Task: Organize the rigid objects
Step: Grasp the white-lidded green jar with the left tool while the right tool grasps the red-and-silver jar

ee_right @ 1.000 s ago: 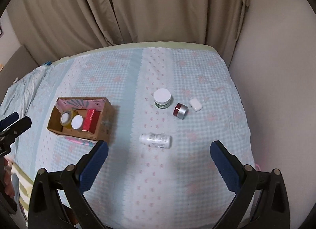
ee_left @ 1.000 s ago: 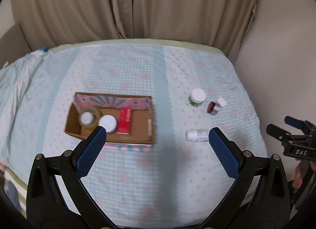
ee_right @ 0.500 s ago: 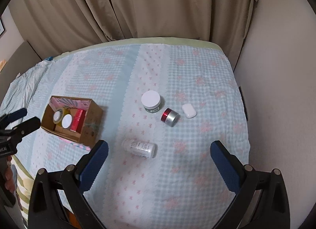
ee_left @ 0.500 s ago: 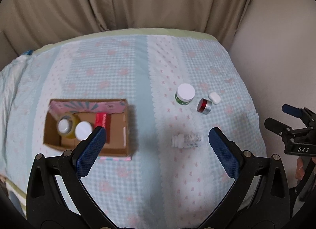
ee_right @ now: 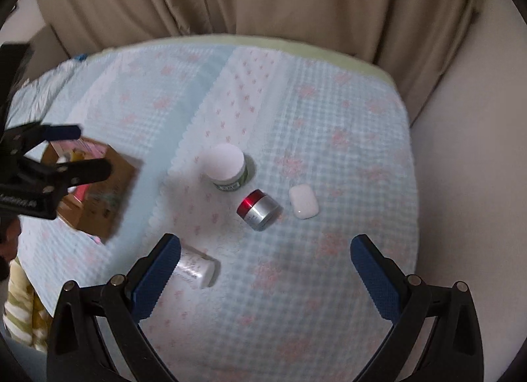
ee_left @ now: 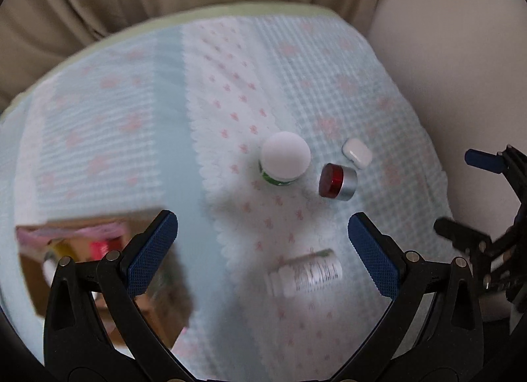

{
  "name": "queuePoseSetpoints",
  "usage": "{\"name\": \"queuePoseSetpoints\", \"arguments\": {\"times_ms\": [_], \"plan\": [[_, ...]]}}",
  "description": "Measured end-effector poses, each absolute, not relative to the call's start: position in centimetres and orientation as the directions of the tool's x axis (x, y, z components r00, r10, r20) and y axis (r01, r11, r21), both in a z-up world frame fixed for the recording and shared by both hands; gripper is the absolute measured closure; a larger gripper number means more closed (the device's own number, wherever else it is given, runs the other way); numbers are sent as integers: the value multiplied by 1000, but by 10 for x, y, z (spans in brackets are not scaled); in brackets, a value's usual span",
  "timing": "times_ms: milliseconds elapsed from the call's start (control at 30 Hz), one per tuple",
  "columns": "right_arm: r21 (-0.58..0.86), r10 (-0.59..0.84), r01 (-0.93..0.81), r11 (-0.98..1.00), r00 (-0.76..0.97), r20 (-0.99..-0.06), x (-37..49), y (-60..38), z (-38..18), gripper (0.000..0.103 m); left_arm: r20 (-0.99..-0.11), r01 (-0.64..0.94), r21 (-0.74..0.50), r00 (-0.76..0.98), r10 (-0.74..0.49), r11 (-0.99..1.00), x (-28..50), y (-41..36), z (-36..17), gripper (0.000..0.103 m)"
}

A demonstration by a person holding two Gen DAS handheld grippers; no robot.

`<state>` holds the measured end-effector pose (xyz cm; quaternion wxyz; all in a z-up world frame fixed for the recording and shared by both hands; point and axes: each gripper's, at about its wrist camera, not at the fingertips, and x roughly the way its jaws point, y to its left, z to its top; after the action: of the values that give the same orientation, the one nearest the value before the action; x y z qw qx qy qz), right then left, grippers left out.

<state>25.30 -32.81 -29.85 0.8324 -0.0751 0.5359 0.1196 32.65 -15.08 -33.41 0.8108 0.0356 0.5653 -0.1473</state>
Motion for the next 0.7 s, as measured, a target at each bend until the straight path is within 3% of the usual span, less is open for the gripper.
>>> {"name": "queuePoseSetpoints", "arguments": {"times_ms": [500, 633, 700], "plan": [[-5, 144, -542, 840, 232, -962, 313, -308, -443, 4, -968, 353, -142, 145, -204, 925, 403, -205, -480, 2], [-52, 102, -593, 803, 223, -970, 322, -297, -465, 19, -966, 361, -153, 144, -217, 920, 412, -211, -493, 9], [-60, 94, -604, 795, 221, -971, 326, -295, -469, 22, -967, 372, -150, 139, -215, 916, 416, -215, -498, 17]]}}
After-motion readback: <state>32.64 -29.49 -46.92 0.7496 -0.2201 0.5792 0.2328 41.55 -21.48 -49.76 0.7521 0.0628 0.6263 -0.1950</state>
